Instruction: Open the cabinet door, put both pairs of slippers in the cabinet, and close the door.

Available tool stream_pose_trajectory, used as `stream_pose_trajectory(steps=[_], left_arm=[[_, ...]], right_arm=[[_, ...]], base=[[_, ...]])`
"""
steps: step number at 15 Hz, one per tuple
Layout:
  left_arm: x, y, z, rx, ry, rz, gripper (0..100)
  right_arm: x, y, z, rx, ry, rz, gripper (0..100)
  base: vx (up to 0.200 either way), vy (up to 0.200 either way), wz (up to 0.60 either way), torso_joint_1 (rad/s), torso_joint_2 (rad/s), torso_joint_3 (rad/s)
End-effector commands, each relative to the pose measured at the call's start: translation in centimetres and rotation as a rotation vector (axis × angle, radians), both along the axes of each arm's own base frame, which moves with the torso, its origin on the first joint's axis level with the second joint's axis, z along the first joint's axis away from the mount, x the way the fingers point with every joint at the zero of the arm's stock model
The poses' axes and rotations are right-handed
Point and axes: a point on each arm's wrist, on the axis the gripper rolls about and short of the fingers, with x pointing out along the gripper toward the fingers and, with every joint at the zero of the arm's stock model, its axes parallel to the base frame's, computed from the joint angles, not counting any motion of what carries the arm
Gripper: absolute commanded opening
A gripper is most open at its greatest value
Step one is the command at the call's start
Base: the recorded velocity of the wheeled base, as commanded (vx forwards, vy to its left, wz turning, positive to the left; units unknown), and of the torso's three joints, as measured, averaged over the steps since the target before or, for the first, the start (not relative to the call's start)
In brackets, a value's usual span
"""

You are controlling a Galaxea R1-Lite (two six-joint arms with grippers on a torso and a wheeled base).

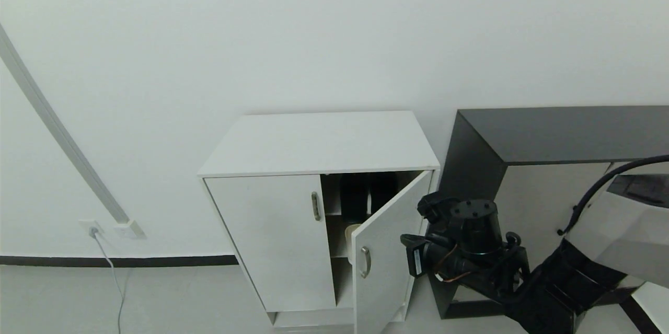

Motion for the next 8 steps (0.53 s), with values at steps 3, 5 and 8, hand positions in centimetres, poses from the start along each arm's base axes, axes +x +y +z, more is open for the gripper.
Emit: stream_pose_trajectory(steps=[3, 5, 8], left_arm=[[0.0, 0.0, 0.0, 0.000, 0.000, 0.002, 0], [0.0, 0.0, 0.0, 0.000, 0.000, 0.000, 0], [0.0, 0.0, 0.0, 0.000, 0.000, 0.002, 0]], right_arm=[[1.0, 0.6, -1.0, 0.003, 0.007, 0.009, 0], [1.9, 1.0, -1.3, 0.011, -0.002, 0.008, 0], [3.5, 1.8, -1.8, 0.025, -0.020, -0.001, 0]], base=[[0.000, 0.000, 0.00, 0.000, 0.00, 0.000], [0.000, 0.000, 0.00, 0.000, 0.00, 0.000], [0.000, 0.000, 0.00, 0.000, 0.00, 0.000]])
